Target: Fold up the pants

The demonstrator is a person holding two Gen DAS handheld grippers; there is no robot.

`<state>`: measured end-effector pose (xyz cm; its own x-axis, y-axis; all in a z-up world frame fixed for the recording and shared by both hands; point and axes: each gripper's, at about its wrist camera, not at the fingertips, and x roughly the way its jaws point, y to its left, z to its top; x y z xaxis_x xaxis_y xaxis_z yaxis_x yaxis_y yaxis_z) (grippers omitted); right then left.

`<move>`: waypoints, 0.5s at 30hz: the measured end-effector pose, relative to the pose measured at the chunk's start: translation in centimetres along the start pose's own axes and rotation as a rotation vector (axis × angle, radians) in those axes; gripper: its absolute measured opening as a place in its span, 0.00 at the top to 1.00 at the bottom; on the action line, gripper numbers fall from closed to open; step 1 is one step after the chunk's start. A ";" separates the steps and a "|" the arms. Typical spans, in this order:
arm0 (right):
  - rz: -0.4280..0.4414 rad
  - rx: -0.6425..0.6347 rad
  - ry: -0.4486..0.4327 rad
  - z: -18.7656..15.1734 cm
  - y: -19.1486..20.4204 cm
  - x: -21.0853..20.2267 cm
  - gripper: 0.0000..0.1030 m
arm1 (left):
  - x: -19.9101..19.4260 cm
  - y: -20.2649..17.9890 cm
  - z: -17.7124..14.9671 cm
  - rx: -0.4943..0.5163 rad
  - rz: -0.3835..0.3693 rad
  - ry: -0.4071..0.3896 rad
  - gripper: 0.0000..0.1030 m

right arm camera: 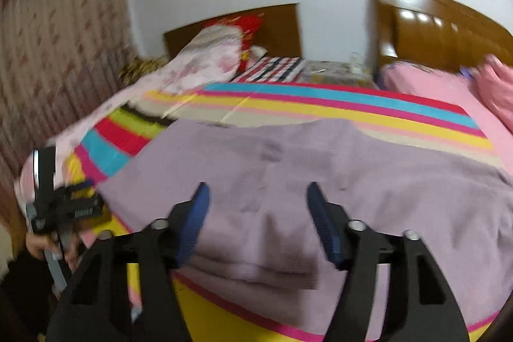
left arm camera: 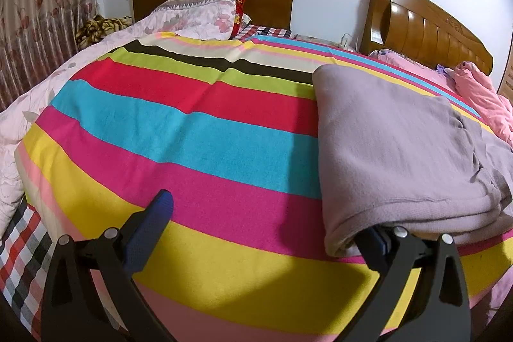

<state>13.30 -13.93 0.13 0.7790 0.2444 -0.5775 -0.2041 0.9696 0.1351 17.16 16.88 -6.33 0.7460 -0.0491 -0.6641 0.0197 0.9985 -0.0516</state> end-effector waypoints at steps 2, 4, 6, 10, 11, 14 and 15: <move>0.010 -0.011 0.052 -0.7 0.6 1.5 0.49 | 0.0 0.0 0.0 0.000 0.000 0.001 0.01; -0.007 -0.002 0.139 -2.0 0.8 3.3 0.50 | 0.0 0.0 0.0 0.002 -0.002 -0.001 0.01; -0.002 -0.001 0.133 -3.3 0.4 3.8 0.49 | 0.0 0.0 0.0 0.008 -0.006 -0.003 0.01; 0.008 -0.019 0.141 -3.4 0.1 3.6 0.49 | 0.1 0.1 0.1 0.015 -0.012 0.001 0.01; 0.016 -0.014 0.142 -3.3 -0.1 3.6 0.49 | 0.0 0.2 0.0 0.017 -0.014 0.003 0.01; 0.025 -0.021 0.140 -3.6 -0.4 3.7 0.49 | 0.0 0.2 0.1 0.023 -0.016 0.017 0.01; 0.029 -0.024 0.139 -3.6 -0.4 3.7 0.49 | -0.1 0.2 0.2 0.025 -0.015 0.026 0.01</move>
<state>14.14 -13.48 -4.95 0.6835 0.2666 -0.6795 -0.2407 0.9612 0.1350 17.24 17.04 -6.17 0.7277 -0.0647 -0.6828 0.0476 0.9979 -0.0438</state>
